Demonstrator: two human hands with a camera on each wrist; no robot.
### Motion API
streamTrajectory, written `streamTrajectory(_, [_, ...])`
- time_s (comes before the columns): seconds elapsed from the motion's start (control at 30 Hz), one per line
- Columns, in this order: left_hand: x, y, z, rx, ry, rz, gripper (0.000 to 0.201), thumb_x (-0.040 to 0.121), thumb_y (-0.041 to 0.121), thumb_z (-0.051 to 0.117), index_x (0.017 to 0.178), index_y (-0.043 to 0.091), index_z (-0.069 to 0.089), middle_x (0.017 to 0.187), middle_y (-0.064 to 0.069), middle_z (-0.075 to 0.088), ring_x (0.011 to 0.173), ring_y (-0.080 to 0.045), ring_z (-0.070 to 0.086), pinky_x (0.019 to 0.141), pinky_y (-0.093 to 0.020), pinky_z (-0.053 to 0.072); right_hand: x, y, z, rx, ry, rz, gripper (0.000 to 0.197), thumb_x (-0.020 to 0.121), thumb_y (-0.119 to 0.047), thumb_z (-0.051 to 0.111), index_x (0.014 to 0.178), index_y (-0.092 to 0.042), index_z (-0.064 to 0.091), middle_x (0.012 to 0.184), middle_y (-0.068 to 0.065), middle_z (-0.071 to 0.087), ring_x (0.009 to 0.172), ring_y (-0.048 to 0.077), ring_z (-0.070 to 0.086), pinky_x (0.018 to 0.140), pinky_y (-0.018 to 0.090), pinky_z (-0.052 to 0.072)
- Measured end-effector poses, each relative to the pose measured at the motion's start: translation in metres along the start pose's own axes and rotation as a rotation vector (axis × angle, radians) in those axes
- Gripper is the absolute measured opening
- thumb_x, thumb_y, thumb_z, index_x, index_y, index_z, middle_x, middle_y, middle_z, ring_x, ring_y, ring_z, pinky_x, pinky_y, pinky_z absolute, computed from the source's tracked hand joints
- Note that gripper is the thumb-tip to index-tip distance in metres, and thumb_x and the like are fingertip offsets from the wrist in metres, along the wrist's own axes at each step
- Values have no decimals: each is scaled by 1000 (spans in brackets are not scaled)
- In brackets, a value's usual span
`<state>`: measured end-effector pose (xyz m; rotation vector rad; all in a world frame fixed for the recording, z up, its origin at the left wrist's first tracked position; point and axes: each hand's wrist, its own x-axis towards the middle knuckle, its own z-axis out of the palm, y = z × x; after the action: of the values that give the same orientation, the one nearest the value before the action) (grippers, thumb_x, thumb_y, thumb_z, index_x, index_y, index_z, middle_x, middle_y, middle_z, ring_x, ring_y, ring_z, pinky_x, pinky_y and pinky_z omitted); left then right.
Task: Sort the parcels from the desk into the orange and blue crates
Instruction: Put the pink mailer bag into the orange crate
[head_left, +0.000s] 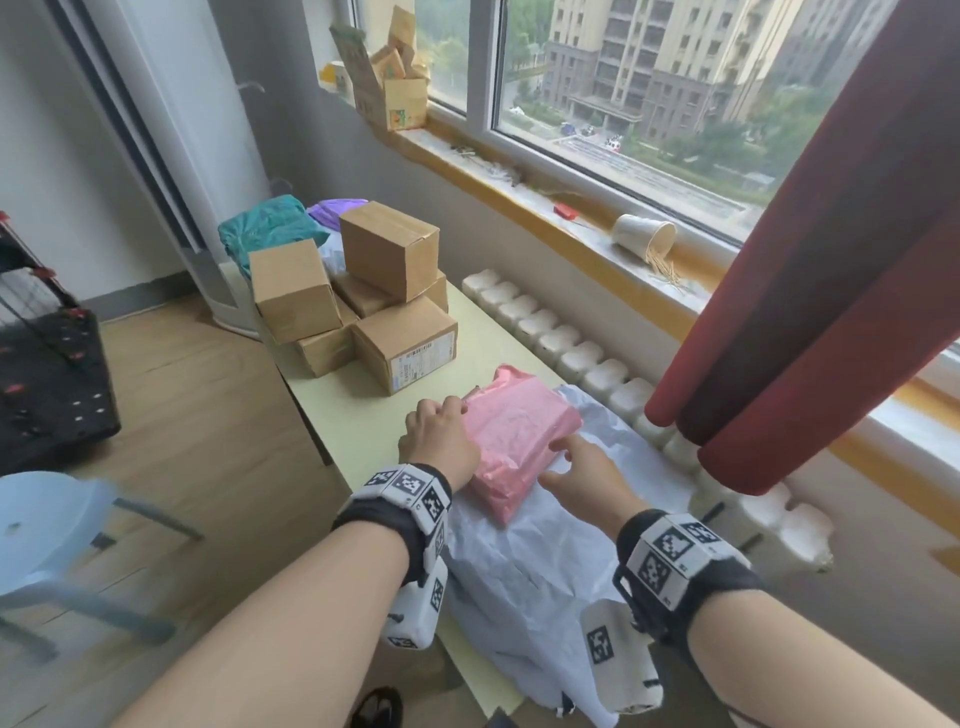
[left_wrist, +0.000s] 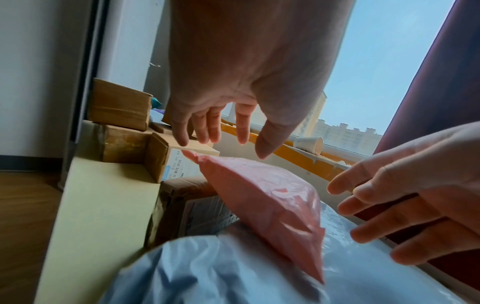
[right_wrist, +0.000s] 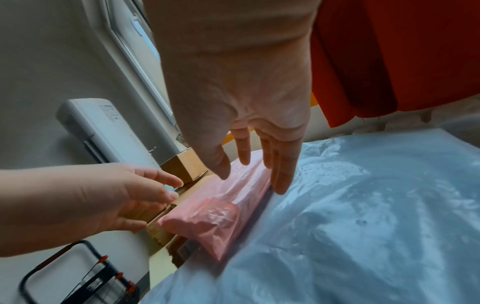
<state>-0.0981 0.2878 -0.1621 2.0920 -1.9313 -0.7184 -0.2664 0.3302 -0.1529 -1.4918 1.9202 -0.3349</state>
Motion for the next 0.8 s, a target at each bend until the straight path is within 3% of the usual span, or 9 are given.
streamTrajectory(0.1, [19, -1, -1, 12, -65, 14, 48, 86, 15, 50, 133, 23, 41, 134, -11, 41, 124, -29, 39, 101, -39, 38, 10, -2, 3, 25, 6, 62, 53, 94, -15, 57, 144, -11, 42, 139, 11, 50, 121, 22, 53, 79, 19, 34])
streamTrajectory(0.2, [34, -3, -3, 22, -129, 17, 46, 87, 18, 50, 131, 20, 40, 130, -13, 45, 121, -31, 43, 101, -42, 40, 18, -5, 6, 71, 5, 118, 53, 95, -14, 56, 145, -12, 38, 136, 11, 52, 105, 21, 56, 78, 23, 40])
streamTrajectory(0.3, [49, -8, -5, 7, -187, 53, 43, 88, 21, 49, 130, 17, 39, 125, -12, 54, 112, -32, 53, 95, -42, 45, 27, -7, 13, 154, 22, 179, 51, 94, -12, 55, 143, -13, 40, 132, 11, 52, 104, 25, 62, 88, 36, 53])
streamTrajectory(0.37, [56, -10, -7, 2, -221, 68, 42, 90, 21, 48, 130, 16, 39, 121, -12, 59, 106, -32, 57, 88, -39, 48, 31, -8, 18, 189, 20, 218, 47, 93, -11, 53, 139, -13, 41, 120, 7, 53, 104, 28, 64, 92, 44, 54])
streamTrajectory(0.47, [62, -12, -7, 5, -242, 89, 41, 91, 22, 49, 130, 15, 39, 120, -12, 61, 104, -32, 59, 84, -37, 48, 34, -9, 23, 259, 10, 260, 45, 93, -8, 51, 136, -15, 42, 107, 1, 54, 100, 28, 66, 90, 44, 55])
streamTrajectory(0.7, [73, -11, -7, -137, -262, 169, 49, 87, 18, 54, 134, 29, 47, 125, -2, 61, 111, -25, 57, 93, -34, 47, 37, -12, 26, 379, 61, 289, 51, 88, -1, 42, 136, -16, 43, 115, 8, 57, 104, 31, 62, 94, 50, 52])
streamTrajectory(0.8, [76, -5, -8, -246, -286, 192, 54, 85, 10, 51, 134, 33, 50, 122, -4, 61, 108, -25, 58, 95, -39, 49, 37, -14, 22, 450, 79, 288, 56, 88, 5, 40, 140, -15, 42, 112, 5, 55, 99, 29, 63, 90, 44, 54])
